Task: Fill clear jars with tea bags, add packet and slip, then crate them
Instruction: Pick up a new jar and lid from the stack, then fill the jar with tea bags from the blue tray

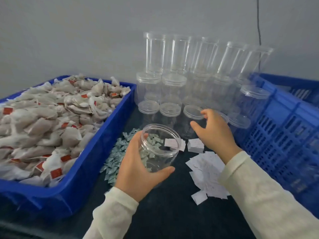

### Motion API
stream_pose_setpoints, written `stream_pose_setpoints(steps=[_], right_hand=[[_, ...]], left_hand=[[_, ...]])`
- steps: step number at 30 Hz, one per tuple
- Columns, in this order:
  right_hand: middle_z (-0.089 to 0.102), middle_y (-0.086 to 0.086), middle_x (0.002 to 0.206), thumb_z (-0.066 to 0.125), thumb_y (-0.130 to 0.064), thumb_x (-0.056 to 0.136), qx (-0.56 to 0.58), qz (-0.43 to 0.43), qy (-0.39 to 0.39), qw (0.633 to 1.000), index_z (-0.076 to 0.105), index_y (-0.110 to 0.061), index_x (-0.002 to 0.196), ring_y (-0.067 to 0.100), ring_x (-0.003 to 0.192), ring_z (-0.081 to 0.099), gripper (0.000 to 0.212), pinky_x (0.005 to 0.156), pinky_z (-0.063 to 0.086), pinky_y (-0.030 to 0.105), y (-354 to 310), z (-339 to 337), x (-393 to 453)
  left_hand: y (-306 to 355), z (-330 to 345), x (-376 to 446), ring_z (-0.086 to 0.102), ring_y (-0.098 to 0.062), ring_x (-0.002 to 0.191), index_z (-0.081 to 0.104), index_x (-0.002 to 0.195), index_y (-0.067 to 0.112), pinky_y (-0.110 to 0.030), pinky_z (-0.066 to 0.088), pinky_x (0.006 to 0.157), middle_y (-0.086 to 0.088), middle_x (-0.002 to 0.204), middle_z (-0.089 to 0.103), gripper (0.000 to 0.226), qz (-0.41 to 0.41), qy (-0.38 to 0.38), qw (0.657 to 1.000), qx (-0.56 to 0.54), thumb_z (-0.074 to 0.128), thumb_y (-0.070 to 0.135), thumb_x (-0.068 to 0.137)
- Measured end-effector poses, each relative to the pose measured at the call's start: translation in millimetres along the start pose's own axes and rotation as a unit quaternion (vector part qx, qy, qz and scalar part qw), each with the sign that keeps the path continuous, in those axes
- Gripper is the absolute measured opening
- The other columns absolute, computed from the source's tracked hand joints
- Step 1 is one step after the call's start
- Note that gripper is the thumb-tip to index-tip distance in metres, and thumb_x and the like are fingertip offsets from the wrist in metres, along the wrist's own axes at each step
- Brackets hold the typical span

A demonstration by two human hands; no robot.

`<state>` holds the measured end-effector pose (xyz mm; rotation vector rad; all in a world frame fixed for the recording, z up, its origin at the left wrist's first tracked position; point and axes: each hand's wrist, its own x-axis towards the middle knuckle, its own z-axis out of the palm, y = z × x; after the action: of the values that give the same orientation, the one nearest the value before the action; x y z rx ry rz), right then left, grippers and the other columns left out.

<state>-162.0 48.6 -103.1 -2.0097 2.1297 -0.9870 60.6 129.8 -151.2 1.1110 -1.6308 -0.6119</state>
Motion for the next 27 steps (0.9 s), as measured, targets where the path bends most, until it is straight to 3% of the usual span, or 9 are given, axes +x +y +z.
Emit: stream_pose_setpoints(steps=[4,7,9,11,13,16,20,24,27], right_hand=[[0.056,0.002,0.127,0.061,-0.043,0.089,0.054,-0.122,-0.028,0.991,0.048,-0.018,0.13,0.022,0.114,0.054,0.05,0.092,0.042,0.036,-80.0,13.1,18.7],[0.056,0.0,0.124,0.062,-0.041,0.089,0.062,-0.196,-0.064,0.977,0.049,-0.018,0.13,0.018,0.107,0.055,0.049,0.086,0.043,0.031,-128.6,31.6,28.3],[0.056,-0.003,0.114,0.062,-0.041,0.09,0.051,-0.24,-0.095,0.965,0.049,-0.019,0.129,0.017,0.101,0.056,0.047,0.082,0.045,0.032,-155.1,46.1,35.1],[0.055,-0.004,0.11,0.061,-0.042,0.09,0.044,-0.267,-0.126,0.954,0.049,-0.018,0.13,0.017,0.095,0.056,0.048,0.08,0.045,0.033,-177.6,61.0,42.2],[0.056,0.0,0.11,0.061,-0.041,0.09,0.03,-0.279,-0.156,0.947,0.05,-0.016,0.129,0.021,0.097,0.058,0.048,0.085,0.049,0.038,-196.2,76.2,50.4],[0.061,0.004,0.116,0.06,-0.041,0.09,-0.001,-0.275,-0.196,0.941,0.052,-0.014,0.127,0.024,0.103,0.06,0.047,0.089,0.05,0.042,-217.8,98.7,59.9],[0.064,0.002,0.104,0.058,-0.041,0.092,-0.036,-0.262,-0.228,0.937,0.059,-0.014,0.109,0.021,0.091,0.061,0.032,0.084,0.052,0.038,-231.8,133.5,64.3],[0.063,0.005,0.096,0.055,-0.024,0.096,-0.09,-0.262,-0.213,0.937,0.056,-0.016,0.088,0.02,0.085,0.059,0.011,0.074,0.046,0.03,-236.1,168.6,70.7],[0.062,0.012,0.097,0.058,-0.024,0.093,-0.087,-0.226,-0.23,0.942,0.059,-0.009,0.089,0.029,0.09,0.06,0.015,0.081,0.049,0.038,-238.9,188.9,77.7]], left_hand=[[3.7,-24.5,-0.6,0.042,0.014,0.119,0.031,0.127,0.05,-0.006,0.036,0.094,0.04,0.122,0.042,0.099,-0.039,0.09,0.995,-0.023,0.081,0.066,0.043],[3.3,-46.9,-0.4,0.048,-0.001,0.123,0.035,0.132,0.04,-0.017,0.041,0.101,0.021,0.13,0.049,0.101,-0.046,0.14,0.989,-0.03,0.081,0.063,0.046],[4.6,-61.4,0.4,0.052,-0.002,0.119,0.036,0.126,0.046,-0.015,0.044,0.097,0.016,0.127,0.054,0.093,-0.035,0.155,0.987,-0.032,0.084,0.063,0.048],[4.3,-72.6,0.1,0.055,-0.005,0.117,0.036,0.124,0.047,-0.028,0.049,0.098,0.014,0.125,0.056,0.092,-0.034,0.162,0.986,-0.035,0.082,0.065,0.047],[2.6,-79.9,-1.6,0.054,-0.007,0.12,0.034,0.125,0.052,-0.039,0.05,0.098,0.014,0.127,0.055,0.094,-0.041,0.168,0.985,-0.027,0.081,0.068,0.045],[-1.6,-86.3,-2.8,0.053,-0.001,0.119,0.031,0.12,0.062,-0.036,0.049,0.099,0.022,0.125,0.053,0.092,-0.054,0.191,0.98,-0.019,0.08,0.071,0.043],[-7.1,-87.0,4.2,0.049,0.008,0.117,0.031,0.122,0.06,-0.025,0.046,0.099,0.03,0.122,0.05,0.094,-0.076,0.205,0.976,-0.009,0.079,0.072,0.042],[-12.1,-83.3,10.6,0.044,-0.004,0.126,0.026,0.143,0.033,-0.034,0.041,0.108,0.015,0.136,0.046,0.119,-0.116,0.183,0.976,0.013,0.076,0.073,0.043],[-13.2,-82.4,12.3,0.042,-0.002,0.127,0.025,0.136,0.045,-0.034,0.04,0.109,0.024,0.134,0.043,0.111,-0.129,0.179,0.975,0.012,0.074,0.076,0.041]])
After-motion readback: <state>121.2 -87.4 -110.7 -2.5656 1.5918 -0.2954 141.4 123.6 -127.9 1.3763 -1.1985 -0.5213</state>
